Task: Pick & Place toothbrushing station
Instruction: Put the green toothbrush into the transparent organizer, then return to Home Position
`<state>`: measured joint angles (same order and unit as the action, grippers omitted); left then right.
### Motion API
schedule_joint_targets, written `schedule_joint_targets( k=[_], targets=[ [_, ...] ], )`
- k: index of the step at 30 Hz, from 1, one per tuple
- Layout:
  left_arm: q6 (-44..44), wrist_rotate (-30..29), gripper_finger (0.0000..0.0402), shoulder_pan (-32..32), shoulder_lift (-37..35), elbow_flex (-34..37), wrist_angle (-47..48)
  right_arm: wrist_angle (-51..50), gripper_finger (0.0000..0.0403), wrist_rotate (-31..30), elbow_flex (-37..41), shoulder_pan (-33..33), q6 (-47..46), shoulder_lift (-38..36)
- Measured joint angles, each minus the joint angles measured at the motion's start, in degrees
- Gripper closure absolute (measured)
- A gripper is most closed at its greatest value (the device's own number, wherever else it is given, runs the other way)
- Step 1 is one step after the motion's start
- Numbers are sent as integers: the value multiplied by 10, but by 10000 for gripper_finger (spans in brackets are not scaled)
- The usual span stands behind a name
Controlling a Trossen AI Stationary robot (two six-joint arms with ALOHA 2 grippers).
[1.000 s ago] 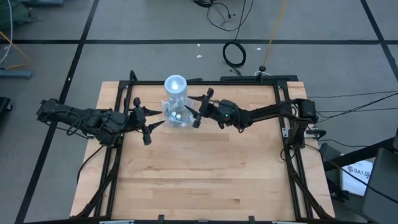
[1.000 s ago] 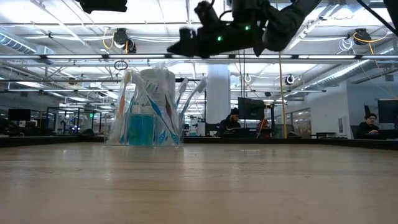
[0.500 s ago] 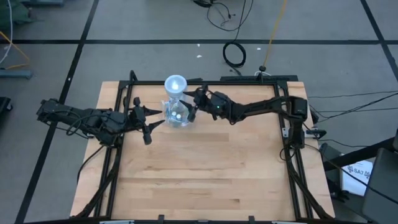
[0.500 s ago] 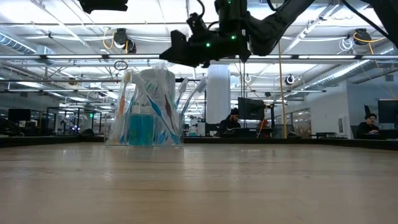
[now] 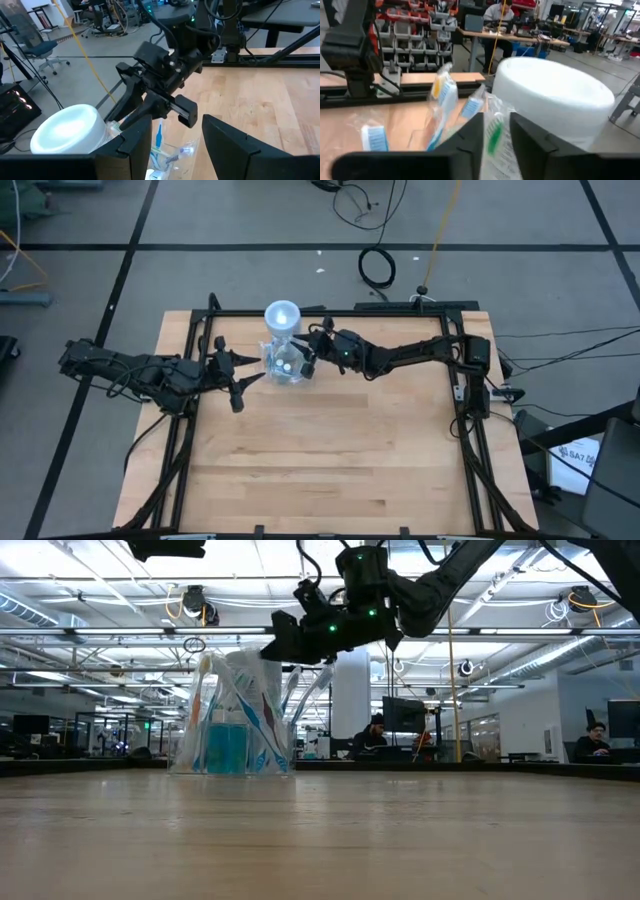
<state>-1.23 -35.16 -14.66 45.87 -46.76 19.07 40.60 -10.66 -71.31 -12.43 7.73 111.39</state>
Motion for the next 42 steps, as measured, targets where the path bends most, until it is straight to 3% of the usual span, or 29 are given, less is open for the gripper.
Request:
schedule_joint_targets(
  k=[6,14,27,34,42],
  targets=[
    [0,0,222,0,0,0,4,2,394,0,0,1,-2,0],
    [0,0,222,0,0,0,20,3,401,-9,0,26,-2,0],
    [-2,0,222,0,0,0,23,-91,402,-175,-1,79,66,-2],
    [-2,0,222,0,0,0,24,-115,380,-179,0,85,84,-13],
    [-1,-6,222,0,-1,0,24,-237,304,-178,0,96,48,-69]
  ],
)
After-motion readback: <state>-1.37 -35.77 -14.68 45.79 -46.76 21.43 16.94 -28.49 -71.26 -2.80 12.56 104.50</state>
